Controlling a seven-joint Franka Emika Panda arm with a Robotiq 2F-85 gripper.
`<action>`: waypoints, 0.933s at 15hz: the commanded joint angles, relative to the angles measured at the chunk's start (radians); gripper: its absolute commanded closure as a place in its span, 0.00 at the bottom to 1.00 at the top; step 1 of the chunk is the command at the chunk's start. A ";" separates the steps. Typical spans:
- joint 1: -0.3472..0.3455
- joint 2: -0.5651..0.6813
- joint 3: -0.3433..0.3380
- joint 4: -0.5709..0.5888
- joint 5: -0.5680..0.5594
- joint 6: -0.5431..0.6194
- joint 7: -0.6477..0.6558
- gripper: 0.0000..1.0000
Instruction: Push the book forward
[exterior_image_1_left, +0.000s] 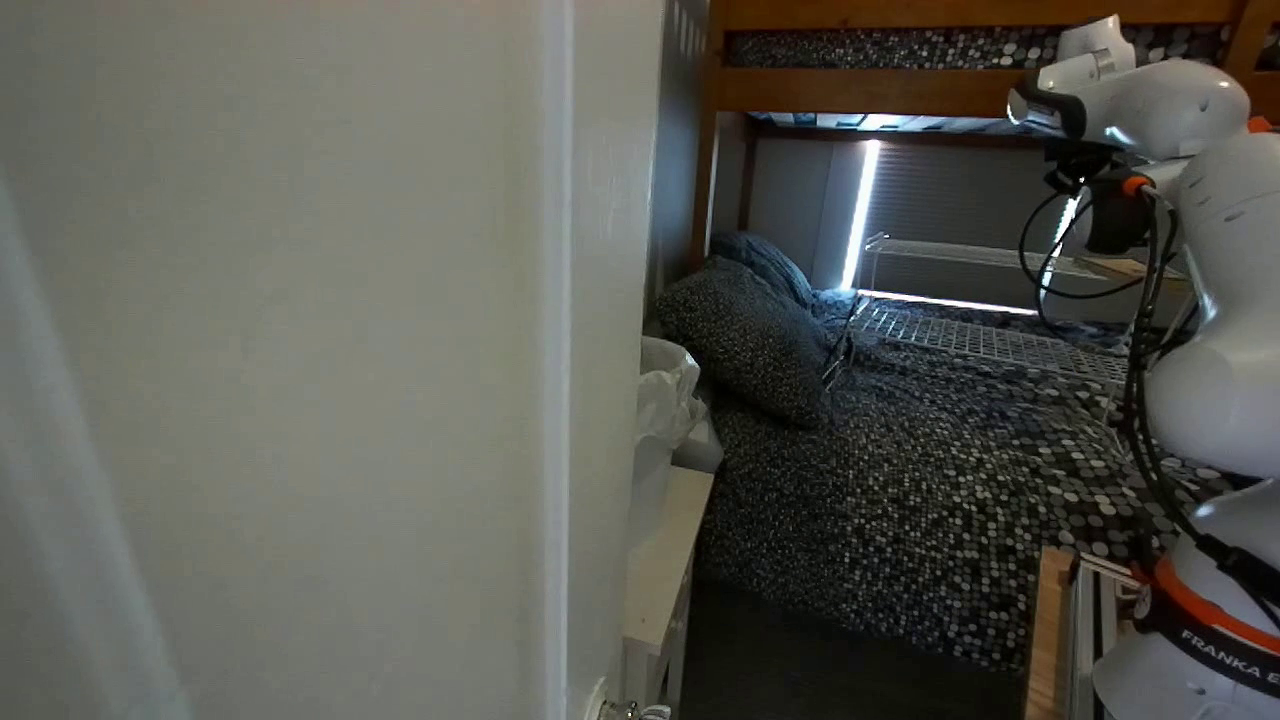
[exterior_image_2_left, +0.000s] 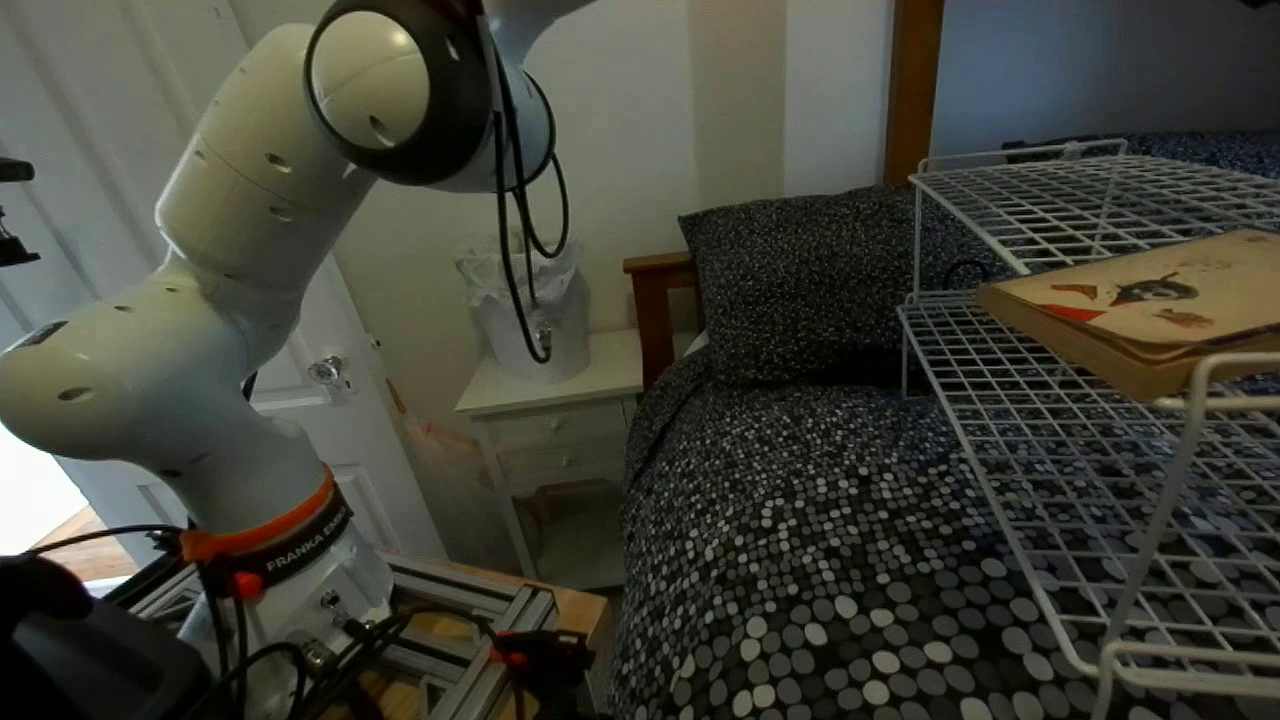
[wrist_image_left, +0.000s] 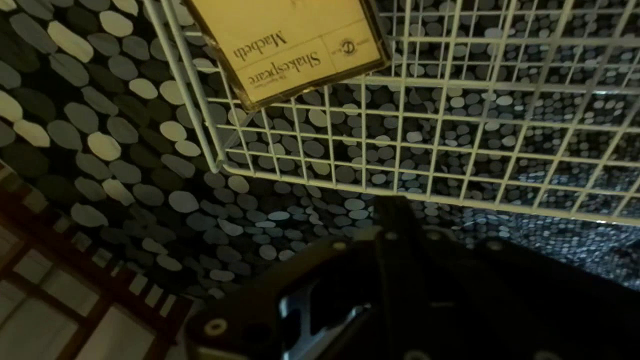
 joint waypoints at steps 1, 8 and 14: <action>0.004 -0.091 0.031 -0.045 0.001 -0.102 -0.203 1.00; 0.038 -0.221 0.053 -0.059 -0.025 -0.368 -0.541 0.60; 0.108 -0.316 0.016 -0.062 -0.165 -0.592 -0.810 0.15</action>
